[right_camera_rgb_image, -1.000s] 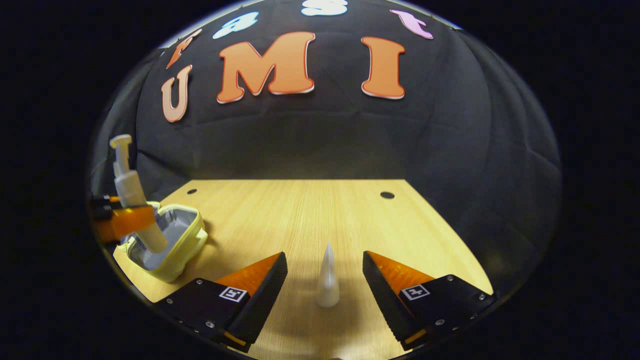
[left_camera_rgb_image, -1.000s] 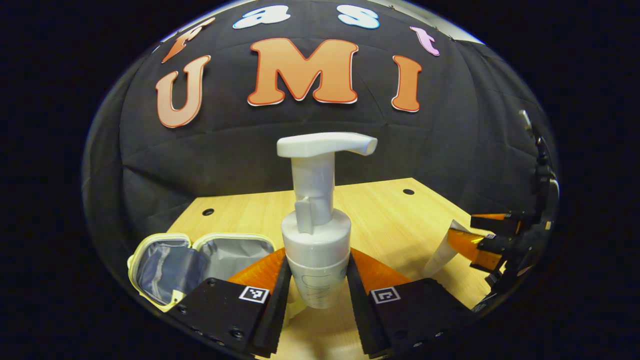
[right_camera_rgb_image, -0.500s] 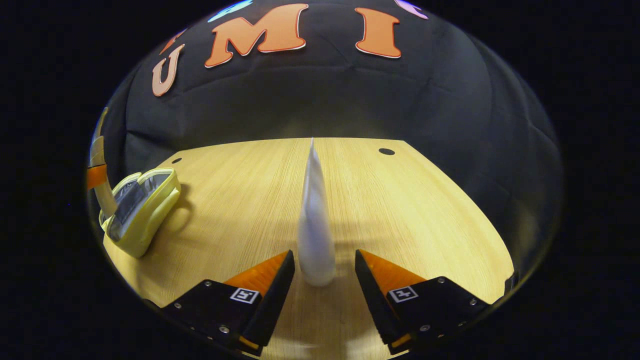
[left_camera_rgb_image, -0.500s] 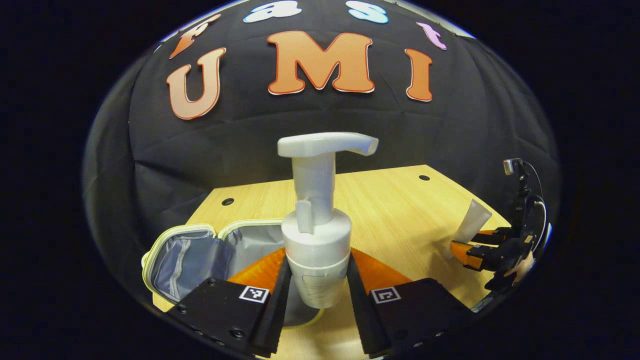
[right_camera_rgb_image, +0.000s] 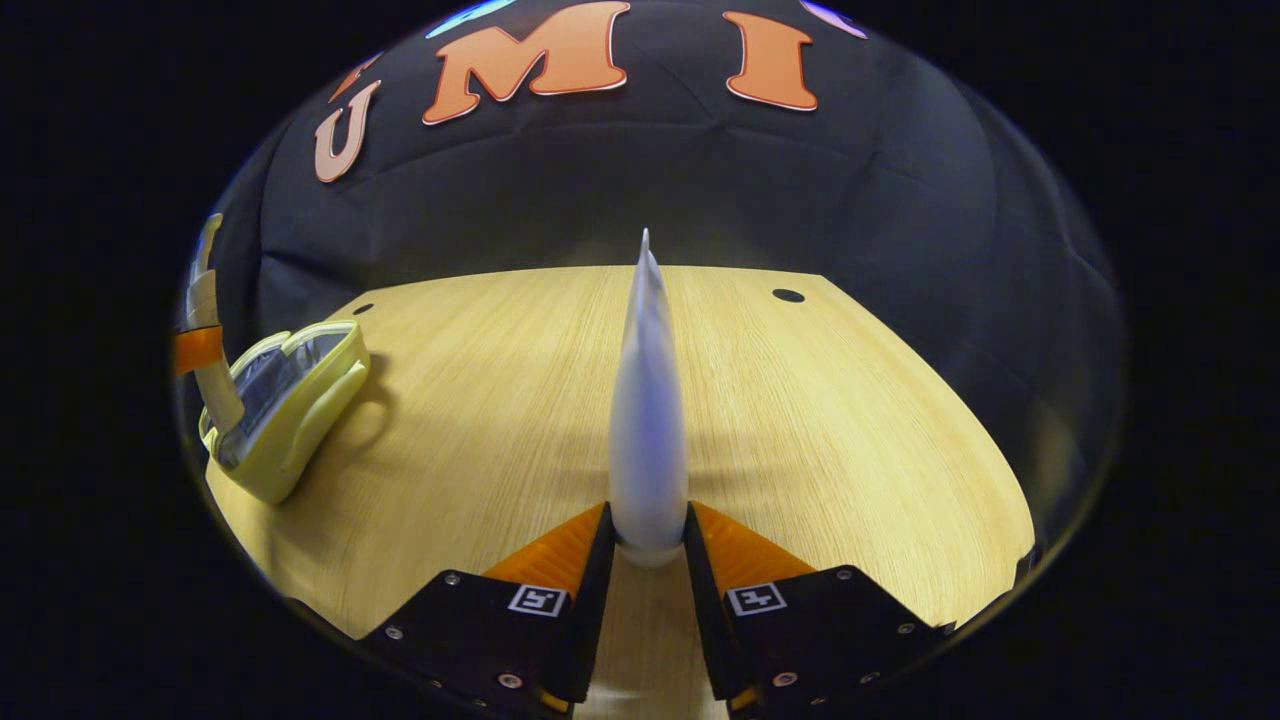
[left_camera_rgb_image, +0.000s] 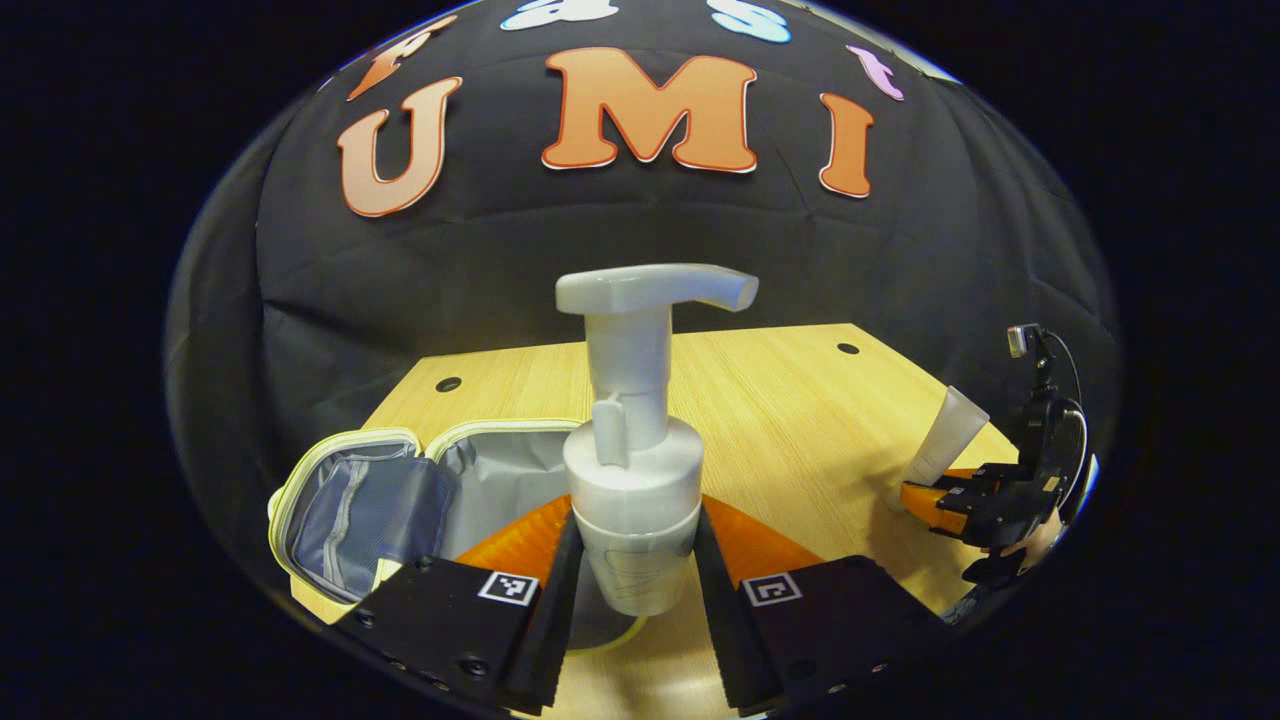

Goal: First open the suitcase, pack the skin care products into it, and then close the suitcase.

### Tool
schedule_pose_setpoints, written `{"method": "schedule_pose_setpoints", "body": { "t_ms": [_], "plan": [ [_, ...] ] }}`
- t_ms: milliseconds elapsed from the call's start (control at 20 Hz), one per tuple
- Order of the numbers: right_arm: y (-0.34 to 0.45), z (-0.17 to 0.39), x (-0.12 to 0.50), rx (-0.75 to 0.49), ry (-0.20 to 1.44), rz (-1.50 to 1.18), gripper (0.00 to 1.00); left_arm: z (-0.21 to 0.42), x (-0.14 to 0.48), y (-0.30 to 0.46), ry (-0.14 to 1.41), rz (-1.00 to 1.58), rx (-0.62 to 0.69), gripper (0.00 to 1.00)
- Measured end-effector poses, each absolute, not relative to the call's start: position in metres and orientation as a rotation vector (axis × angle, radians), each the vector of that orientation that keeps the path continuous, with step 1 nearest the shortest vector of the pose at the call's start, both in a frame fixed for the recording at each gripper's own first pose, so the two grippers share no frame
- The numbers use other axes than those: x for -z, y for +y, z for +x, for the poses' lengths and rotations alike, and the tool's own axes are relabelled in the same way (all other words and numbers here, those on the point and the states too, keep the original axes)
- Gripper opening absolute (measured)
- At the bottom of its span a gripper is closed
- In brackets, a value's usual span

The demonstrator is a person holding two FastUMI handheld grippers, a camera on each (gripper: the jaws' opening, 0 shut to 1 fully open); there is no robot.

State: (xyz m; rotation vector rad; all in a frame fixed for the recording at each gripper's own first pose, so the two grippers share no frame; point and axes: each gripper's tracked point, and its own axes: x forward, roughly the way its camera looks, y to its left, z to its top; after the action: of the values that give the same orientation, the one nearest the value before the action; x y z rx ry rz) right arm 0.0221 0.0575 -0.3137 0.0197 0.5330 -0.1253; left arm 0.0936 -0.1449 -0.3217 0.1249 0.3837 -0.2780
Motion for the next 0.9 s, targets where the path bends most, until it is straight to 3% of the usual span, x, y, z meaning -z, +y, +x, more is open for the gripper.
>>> {"method": "schedule_pose_setpoints", "body": {
  "t_ms": [350, 650, 900],
  "plan": [
    [0.098, 0.016, 0.248, 0.087, 0.494, 0.079, 0.42, 0.101, 0.308, -0.075, 0.573, 0.146, 0.309, 0.60],
    [0.129, 0.016, 0.225, 0.072, 0.483, 0.139, 0.42, 0.110, 0.363, -0.034, 0.971, 0.160, 0.395, 0.60],
    [0.143, 0.010, 0.225, 0.077, 0.488, 0.167, 0.42, 0.144, 0.413, 0.005, 1.105, 0.296, 0.388, 0.60]
  ]
}}
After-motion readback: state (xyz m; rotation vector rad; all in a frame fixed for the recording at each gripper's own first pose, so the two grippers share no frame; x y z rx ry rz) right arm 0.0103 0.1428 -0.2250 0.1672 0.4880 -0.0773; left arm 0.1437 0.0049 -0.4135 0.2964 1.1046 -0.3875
